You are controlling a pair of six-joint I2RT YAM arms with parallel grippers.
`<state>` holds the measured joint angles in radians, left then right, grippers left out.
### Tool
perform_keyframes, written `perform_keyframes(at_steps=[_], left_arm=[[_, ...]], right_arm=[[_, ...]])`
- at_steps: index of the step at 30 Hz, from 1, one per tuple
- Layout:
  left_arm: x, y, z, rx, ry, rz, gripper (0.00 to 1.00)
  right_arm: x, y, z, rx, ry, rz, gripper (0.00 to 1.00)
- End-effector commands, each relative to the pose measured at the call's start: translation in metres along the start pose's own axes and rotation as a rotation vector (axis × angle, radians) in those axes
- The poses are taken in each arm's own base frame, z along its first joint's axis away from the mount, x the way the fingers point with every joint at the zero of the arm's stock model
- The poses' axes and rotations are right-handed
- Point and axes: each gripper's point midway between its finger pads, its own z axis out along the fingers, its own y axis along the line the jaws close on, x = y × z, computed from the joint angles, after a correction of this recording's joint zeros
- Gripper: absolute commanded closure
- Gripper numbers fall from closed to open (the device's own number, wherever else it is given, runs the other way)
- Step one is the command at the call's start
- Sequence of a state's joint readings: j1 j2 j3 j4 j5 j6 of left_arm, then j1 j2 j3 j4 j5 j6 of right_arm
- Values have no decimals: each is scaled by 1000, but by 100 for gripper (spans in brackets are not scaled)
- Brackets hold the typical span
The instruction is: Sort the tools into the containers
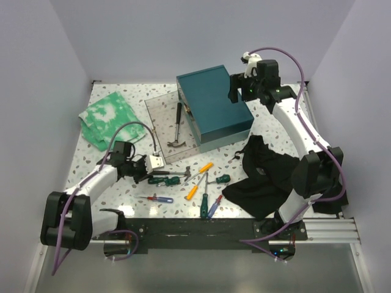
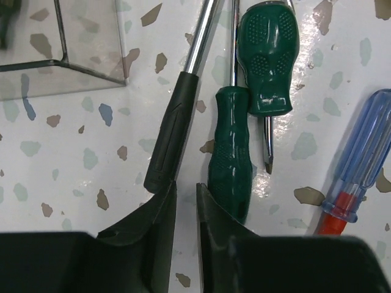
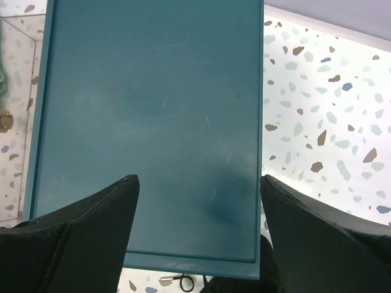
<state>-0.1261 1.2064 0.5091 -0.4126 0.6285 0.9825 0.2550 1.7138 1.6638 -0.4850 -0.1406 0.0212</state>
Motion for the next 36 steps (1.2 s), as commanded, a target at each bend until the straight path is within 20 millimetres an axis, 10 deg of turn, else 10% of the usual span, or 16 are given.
perform_keyframes(at_steps=[1,8,36], left_arm=[[-3,-6,1,11,-2,76,71],[-14,8,3,16,2,79,55],[-26,6,34,215,49,122,66]], right_arm=[[-8,-2,-10,19,-38,-22,16],[-5,-1,-6,12,-26,-19,16],[6,-27,0,64,7,-22,15]])
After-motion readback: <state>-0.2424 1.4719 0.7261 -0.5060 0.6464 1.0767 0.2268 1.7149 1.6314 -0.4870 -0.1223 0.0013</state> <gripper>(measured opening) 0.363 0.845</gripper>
